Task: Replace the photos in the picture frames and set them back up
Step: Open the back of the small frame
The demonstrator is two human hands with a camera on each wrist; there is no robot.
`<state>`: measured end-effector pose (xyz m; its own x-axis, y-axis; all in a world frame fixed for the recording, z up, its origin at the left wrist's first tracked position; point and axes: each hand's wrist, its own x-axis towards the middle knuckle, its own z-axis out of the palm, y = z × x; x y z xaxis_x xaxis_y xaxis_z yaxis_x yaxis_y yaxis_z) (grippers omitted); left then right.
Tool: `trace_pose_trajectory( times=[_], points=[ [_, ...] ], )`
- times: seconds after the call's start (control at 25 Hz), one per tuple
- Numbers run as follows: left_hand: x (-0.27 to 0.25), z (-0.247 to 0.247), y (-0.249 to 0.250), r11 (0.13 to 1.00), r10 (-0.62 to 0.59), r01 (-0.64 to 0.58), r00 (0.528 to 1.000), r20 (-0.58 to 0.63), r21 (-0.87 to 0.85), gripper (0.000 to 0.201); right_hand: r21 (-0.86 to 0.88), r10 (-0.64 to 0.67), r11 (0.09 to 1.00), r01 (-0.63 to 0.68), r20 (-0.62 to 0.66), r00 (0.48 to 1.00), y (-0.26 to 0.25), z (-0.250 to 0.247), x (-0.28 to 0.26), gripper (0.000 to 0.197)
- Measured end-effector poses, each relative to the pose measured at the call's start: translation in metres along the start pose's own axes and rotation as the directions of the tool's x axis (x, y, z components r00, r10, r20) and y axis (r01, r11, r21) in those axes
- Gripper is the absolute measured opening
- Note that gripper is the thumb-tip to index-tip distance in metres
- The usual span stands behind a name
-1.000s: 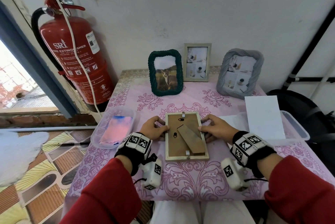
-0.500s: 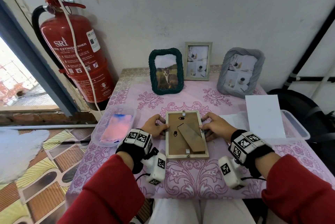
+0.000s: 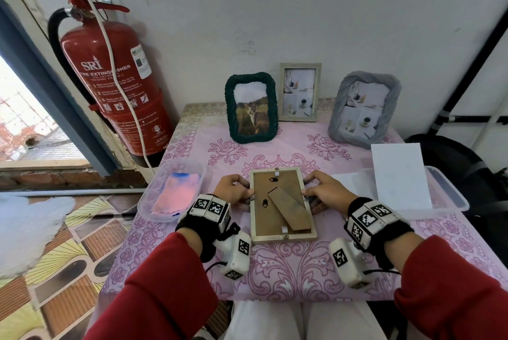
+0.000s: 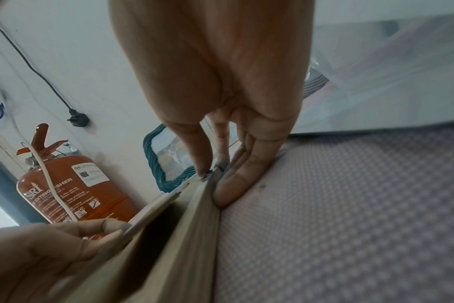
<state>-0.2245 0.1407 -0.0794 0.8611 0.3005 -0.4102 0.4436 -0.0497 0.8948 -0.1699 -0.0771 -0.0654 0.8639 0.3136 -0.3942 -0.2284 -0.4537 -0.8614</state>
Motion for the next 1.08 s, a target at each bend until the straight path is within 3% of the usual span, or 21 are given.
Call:
trace_pose_trajectory(
  times=[0.24,0.44,0.52,0.56,0.6,0.64,0.72,0.8,0.88,1.0,1.08],
  points=[
    [-0.007,0.000,0.003,1.000,0.010,-0.010,1.000,0.015,-0.023,0.024,-0.002,-0.002,1.000,0.002,0.002,1.000,-0.001,0.000,-0.001,0.015],
    [-0.021,-0.004,0.010,0.990,-0.098,0.101,0.994,0.041,-0.098,0.021,-0.032,0.018,0.999,-0.014,0.112,0.994,-0.004,-0.005,-0.008,0.020],
    [-0.027,-0.010,0.011,0.997,-0.026,0.026,1.000,-0.005,-0.079,0.021,-0.108,-0.016,0.994,0.023,0.073,0.997,-0.009,-0.009,-0.006,0.023],
    [-0.029,-0.013,0.010,0.996,0.084,-0.082,0.995,-0.057,0.026,0.021,-0.243,-0.099,0.965,0.099,0.013,0.995,-0.011,-0.011,-0.003,0.025],
    [-0.033,-0.016,0.010,0.958,0.229,-0.211,0.970,-0.076,0.194,0.021,-0.404,-0.218,0.896,0.184,-0.039,0.975,-0.013,-0.012,0.000,0.026],
    [-0.038,-0.016,0.010,0.874,0.362,-0.332,0.932,-0.021,0.355,0.021,-0.528,-0.326,0.812,0.249,-0.056,0.944,-0.017,-0.011,0.002,0.025],
    [-0.052,-0.013,0.013,0.679,0.477,-0.516,0.851,0.221,0.522,0.021,-0.633,-0.438,0.702,0.326,-0.023,0.898,-0.025,-0.006,0.006,0.026],
    [-0.061,-0.006,0.012,0.540,0.443,-0.636,0.772,0.457,0.551,0.025,-0.683,-0.451,0.628,0.373,0.072,0.890,-0.036,0.000,0.013,0.031],
    [-0.064,0.001,0.008,0.479,0.369,-0.696,0.713,0.596,0.535,0.032,-0.736,-0.393,0.555,0.387,0.178,0.902,-0.044,0.004,0.020,0.034],
    [-0.063,0.002,0.000,0.394,0.342,-0.722,0.690,0.638,0.568,0.045,-0.790,-0.368,0.480,0.381,0.212,0.905,-0.046,0.006,0.026,0.034],
    [-0.063,0.002,-0.005,0.312,0.352,-0.746,0.666,0.658,0.588,0.051,-0.797,-0.389,0.479,0.368,0.183,0.903,-0.047,0.007,0.028,0.033]
  ],
)
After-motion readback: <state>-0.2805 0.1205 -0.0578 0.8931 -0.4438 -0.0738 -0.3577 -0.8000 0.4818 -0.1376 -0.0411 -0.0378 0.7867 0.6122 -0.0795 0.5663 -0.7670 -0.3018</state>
